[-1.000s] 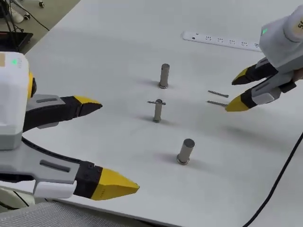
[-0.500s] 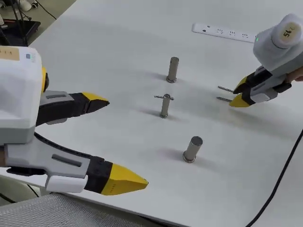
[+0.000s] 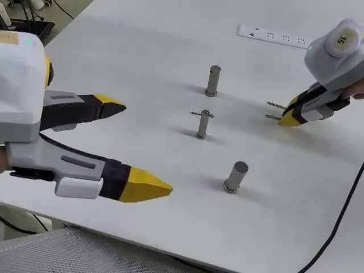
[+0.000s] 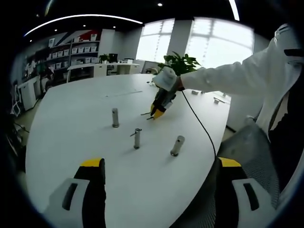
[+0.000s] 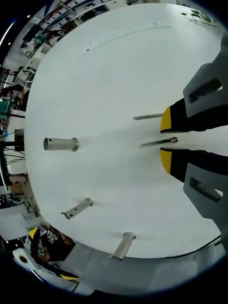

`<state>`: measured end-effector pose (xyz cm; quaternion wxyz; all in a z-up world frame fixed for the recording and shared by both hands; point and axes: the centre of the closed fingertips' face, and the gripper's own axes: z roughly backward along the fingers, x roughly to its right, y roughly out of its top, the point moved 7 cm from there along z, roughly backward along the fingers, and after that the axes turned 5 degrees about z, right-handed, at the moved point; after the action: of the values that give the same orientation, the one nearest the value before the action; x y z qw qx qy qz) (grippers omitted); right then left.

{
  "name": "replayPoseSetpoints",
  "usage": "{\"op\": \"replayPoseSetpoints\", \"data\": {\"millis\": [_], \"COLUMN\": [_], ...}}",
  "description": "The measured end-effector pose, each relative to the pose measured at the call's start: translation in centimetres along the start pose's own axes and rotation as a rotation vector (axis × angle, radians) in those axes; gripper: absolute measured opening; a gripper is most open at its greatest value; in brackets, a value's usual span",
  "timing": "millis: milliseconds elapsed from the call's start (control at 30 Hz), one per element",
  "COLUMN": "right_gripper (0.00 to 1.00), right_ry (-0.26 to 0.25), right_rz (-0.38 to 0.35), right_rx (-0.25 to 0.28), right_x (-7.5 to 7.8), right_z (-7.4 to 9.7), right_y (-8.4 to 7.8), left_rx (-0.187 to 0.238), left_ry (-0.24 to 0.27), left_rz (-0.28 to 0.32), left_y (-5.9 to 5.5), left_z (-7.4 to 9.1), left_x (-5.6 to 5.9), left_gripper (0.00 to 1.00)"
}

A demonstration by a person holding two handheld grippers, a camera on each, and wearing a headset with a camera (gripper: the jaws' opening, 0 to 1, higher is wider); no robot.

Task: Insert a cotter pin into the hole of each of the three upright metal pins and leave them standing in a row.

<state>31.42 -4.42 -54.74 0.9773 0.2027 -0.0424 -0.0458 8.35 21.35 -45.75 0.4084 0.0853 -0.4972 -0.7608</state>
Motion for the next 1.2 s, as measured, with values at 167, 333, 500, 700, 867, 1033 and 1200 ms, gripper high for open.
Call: {"op": "replayPoseSetpoints", "data": {"millis": [167,333,500,700,867,1033,1200], "right_gripper": [0.06,0.02,0.0,0.0,0.0,0.0,0.0], "right_ry": [0.003,-0.003,-0.029,-0.073,-0.117,-0.191,-0.234], "right_rz": [0.016,0.017,0.018,-0.001,0.041,0.094,0.134], "right_rx": [-0.017,-0.043,-0.054,-0.035,-0.051,-0.041,0.013], "right_x": [0.0,-0.2,-0.2,-0.5,-1.5,-2.2,-2.8], "right_z": [-0.1,-0.1,-0.2,-0.2,0.0,1.7,3.8], "right_y": [0.2,0.5,0.5,0.4,0.5,1.1,1.9], "left_rx": [0.022,0.029,0.043,0.054,0.055,0.061,0.05], "left_ry": [0.009,0.005,0.0,-0.003,-0.007,-0.013,-0.023], "left_rz": [-0.026,-0.03,-0.029,-0.029,-0.027,-0.025,-0.025], "left_y": [0.3,0.2,0.1,0.0,-0.1,0.0,0.0], "left_z": [0.0,-0.2,-0.2,-0.6,-0.9,-1.1,-1.6], "left_x": [-0.4,-0.1,0.0,0.4,0.3,0.5,0.8], "left_gripper": [0.97,0.97,0.96,0.96,0.95,0.94,0.94]}}
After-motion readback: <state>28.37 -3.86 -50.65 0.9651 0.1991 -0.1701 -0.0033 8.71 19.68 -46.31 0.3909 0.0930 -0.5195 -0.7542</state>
